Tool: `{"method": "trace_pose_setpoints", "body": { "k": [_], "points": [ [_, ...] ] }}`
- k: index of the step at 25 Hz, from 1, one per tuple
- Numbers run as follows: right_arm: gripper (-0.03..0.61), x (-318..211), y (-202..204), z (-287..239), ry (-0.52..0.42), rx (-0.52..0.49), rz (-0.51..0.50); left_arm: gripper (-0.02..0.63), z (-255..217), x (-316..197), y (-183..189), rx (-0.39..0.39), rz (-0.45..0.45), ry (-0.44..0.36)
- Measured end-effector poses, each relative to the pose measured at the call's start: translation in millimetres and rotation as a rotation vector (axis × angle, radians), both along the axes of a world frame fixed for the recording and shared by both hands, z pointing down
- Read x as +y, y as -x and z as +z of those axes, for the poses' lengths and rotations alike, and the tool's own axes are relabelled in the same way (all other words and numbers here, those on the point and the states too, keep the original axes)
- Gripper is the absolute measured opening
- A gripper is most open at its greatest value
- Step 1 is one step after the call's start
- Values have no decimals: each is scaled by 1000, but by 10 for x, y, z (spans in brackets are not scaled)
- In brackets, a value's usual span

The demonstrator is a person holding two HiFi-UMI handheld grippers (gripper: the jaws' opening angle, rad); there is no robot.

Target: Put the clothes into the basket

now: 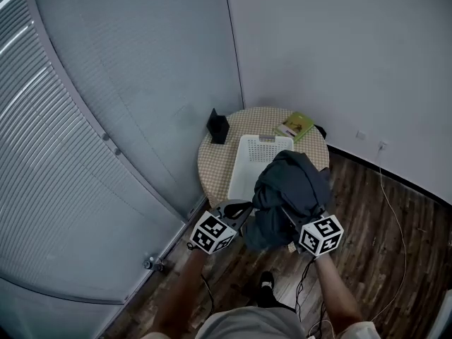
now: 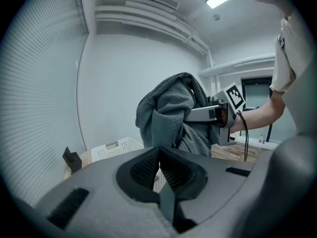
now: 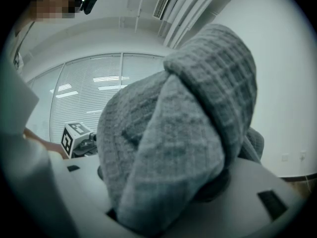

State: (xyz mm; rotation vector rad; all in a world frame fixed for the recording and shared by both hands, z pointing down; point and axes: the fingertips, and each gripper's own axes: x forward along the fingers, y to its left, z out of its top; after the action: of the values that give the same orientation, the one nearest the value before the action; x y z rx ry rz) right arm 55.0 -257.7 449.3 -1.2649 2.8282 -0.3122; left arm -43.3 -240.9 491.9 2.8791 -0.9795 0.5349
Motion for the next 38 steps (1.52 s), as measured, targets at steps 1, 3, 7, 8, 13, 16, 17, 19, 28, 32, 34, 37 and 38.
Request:
{"method": "trace_pose_setpoints", "body": {
  "k": [1, 3, 7, 8, 13, 16, 17, 19, 28, 32, 34, 37, 38],
  "points": [
    [278, -90, 2, -10, 4, -7, -3, 11, -26, -60, -47, 6, 2, 2],
    [278, -292, 40, -36, 11, -17, -8, 11, -75, -221, -89, 11, -10, 1],
    [278, -656, 152, -180, -5, -20, -34, 11, -216, -556, -86, 42, -53, -5],
    [278, -738, 177, -226, -12, -18, -42, 11, -261, -635, -93, 47, -60, -13],
    [278, -1040, 323, -408, -49, 4, -86, 11, -460, -958, -108, 57, -96, -62],
    [278, -1206, 406, -511, -65, 5, -93, 11, -568, -1140, -53, 70, -118, -87],
    [278, -1264, 433, -537, -69, 5, -93, 11, -594, -1207, -32, 75, -122, -93],
    [278, -1383, 484, -587, -80, 13, -92, 11, -641, -1349, -4, 82, -122, -103],
    [278, -1976, 628, -835, -122, 22, -24, 11, -876, -2006, 106, 102, -65, -142],
    [278, -2237, 654, -1062, -165, 24, 20, 11, -1094, -2302, 135, 120, -25, -176],
    [278, -2343, 683, -1156, -183, 27, 29, 11, -1183, -2419, 164, 130, -17, -189],
    [278, -2441, 690, -1156, -186, 27, 36, 11, -1183, -2529, 170, 137, 0, -185],
    [278, -2446, 678, -1092, -174, 23, 38, 11, -1123, -2533, 161, 137, 8, -173]
  ]
}}
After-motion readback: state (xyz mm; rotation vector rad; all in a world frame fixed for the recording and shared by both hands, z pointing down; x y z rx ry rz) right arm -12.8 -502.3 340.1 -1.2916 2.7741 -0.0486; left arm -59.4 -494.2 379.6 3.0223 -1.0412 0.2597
